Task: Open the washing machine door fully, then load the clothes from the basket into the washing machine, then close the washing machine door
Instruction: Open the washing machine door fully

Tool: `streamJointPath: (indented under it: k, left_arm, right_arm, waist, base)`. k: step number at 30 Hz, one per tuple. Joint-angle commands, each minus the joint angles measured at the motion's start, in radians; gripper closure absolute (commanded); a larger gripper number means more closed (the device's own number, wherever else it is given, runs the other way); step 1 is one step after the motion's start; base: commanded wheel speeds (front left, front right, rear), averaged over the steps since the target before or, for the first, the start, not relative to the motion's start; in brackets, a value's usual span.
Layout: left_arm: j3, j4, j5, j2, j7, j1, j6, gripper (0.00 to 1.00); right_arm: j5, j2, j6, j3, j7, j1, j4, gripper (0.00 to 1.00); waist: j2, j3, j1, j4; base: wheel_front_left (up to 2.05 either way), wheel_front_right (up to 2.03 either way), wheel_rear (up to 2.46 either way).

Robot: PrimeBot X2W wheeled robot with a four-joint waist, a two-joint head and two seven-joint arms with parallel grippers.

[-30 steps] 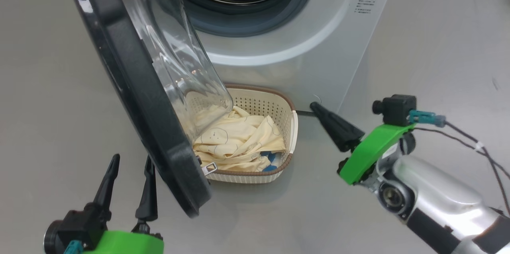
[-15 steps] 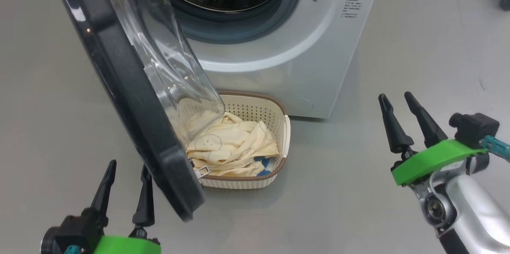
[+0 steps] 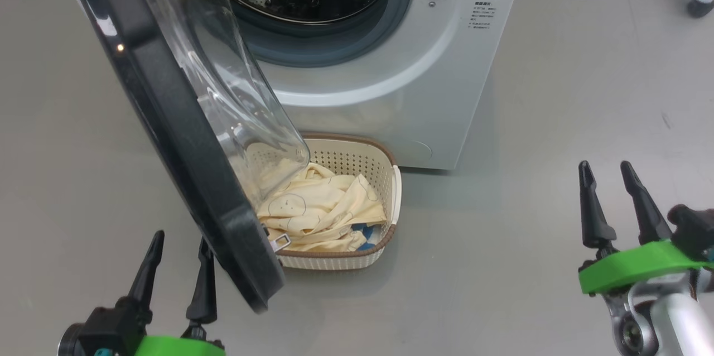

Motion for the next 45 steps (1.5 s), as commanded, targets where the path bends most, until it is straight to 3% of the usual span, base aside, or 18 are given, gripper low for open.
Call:
streamJointPath:
  k: [1,15,45]
  left_arm:
    - [0.035,-0.027,0.0,0.016,-0.011,-0.008,0.001,0.0]
    - [0.051,-0.025,-0.004,0.01,-0.011,0.012,0.001,0.0]
    - [0.066,-0.025,-0.002,0.003,-0.011,0.009,0.001,0.0]
  right_arm:
    - [-0.029,0.012,0.002,-0.019,-0.009,0.017,-0.047,0.0]
    - [-0.13,0.074,0.002,-0.107,-0.009,0.135,-0.047,0.0]
    - [-0.132,0.089,0.002,-0.101,-0.01,0.147,-0.057,0.0]
  waist:
    - [-0.0001,-0.004,0.0,0.001]
    - [-0.0001,-0.017,0.0,-0.007]
    - [-0.0001,-0.003,0.0,-0.008]
  base:
    - [0.0,0.0,0.0]
    - [0.0,0.0,0.0]
    - [0.0,0.0,0.0]
